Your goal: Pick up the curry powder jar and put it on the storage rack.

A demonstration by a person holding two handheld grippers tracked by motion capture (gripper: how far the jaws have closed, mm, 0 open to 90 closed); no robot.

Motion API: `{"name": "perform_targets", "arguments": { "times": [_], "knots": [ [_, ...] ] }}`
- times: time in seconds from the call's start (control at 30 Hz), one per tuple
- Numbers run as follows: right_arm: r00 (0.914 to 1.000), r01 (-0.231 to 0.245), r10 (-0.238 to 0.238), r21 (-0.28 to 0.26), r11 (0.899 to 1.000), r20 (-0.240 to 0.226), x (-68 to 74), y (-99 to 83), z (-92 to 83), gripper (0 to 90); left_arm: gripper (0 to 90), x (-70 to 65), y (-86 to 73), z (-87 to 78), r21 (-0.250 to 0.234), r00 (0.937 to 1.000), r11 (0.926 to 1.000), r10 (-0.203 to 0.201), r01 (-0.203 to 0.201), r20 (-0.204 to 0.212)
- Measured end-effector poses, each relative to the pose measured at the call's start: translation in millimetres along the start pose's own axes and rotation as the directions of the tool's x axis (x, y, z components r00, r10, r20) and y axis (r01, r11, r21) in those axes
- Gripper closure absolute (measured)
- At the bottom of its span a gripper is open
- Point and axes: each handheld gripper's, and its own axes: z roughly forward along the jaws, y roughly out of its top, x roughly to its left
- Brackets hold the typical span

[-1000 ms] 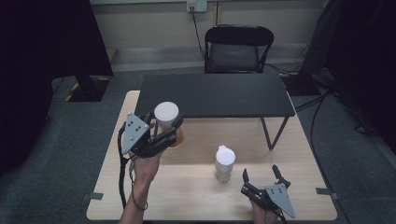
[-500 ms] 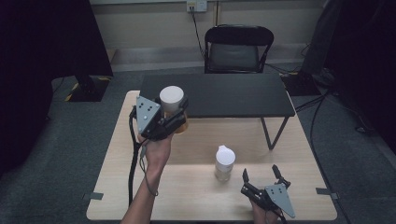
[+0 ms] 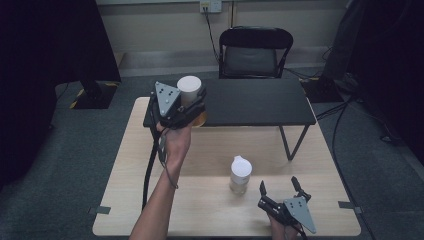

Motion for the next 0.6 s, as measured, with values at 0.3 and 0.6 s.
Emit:
{"name": "perform_targets", "arguments": {
  "times": [0.3,0.6],
  "knots": [
    [1.0,0.0,0.0,0.0,1.0,0.0,0.1,0.0,0.0,0.0,34.2,4.3,-5.1,13.5,0.008,0.9998,0.9999,-0.008,0.009,-0.017],
    [1.0,0.0,0.0,0.0,1.0,0.0,0.0,-0.1,0.0,0.1,34.1,3.4,-9.5,14.4,-0.006,0.9998,1.0,0.003,-0.003,-0.02]
  ]
}}
